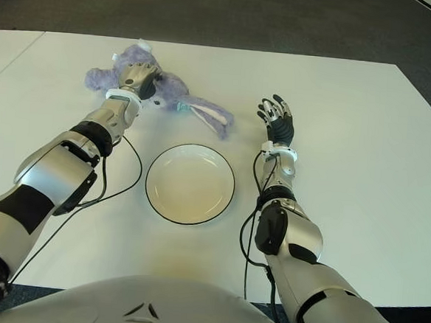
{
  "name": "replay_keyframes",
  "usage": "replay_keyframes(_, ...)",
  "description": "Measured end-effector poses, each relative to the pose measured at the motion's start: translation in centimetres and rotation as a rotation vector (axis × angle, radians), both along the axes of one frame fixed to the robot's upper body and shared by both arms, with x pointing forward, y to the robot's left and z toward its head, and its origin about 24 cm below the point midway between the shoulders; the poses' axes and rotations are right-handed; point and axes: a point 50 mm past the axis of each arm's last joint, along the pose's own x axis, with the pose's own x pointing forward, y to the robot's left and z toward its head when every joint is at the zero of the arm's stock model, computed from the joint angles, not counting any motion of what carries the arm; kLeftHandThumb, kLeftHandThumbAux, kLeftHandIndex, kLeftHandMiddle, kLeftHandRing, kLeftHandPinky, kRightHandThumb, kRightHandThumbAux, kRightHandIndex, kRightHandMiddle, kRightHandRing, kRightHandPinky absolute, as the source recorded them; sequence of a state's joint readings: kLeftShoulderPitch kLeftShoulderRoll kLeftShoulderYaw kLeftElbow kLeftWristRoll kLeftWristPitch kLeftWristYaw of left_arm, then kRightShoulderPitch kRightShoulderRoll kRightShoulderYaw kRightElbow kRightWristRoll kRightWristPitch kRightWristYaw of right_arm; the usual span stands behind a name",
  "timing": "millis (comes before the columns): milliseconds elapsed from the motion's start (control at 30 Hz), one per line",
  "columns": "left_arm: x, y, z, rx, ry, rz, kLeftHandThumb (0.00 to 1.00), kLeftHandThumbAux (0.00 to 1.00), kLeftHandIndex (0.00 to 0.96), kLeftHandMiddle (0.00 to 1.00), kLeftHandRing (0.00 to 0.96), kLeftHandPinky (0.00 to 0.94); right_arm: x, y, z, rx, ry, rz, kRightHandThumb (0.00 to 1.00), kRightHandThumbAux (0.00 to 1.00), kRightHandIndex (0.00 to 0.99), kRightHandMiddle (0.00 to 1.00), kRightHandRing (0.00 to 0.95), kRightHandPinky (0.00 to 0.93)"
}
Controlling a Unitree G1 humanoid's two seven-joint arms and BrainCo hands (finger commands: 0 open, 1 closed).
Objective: Put the doll into the plate.
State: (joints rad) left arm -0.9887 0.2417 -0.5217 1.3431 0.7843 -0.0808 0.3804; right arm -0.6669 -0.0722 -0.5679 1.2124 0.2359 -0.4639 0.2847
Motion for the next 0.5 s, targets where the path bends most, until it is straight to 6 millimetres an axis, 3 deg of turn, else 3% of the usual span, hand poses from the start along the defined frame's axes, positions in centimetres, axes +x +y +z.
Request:
replay_keyframes(300, 0.0, 0.04, 0.14, 0.0, -0.004, -0.03, 0.948, 0.651, 0.384, 0.505, 0.534, 0.747, 0.0, 0.0, 0.0, 0.0, 0.0, 0.0, 0.16, 0.747, 0.224, 0.343, 0.342, 0.316)
replay_keyframes(367, 0.02, 0.01, 0.25, -0.001, -0.008, -0.042, 0.866, 0.661, 0.404, 0.545, 0.742, 0.78, 0.0, 0.0, 0.0, 0.0, 0.0, 0.0, 0.16, 0.75, 0.218, 0.34, 0.339, 0.318)
replay_keyframes(500, 0.02, 0.0, 0.39, 0.007, -0.014, -0.065, 0.853, 0.66, 0.407, 0.583, 0.75, 0.715, 0.0, 0.0, 0.0, -0.001, 0.0, 0.0, 0.161, 0.755, 0.215, 0.34, 0.34, 0.32)
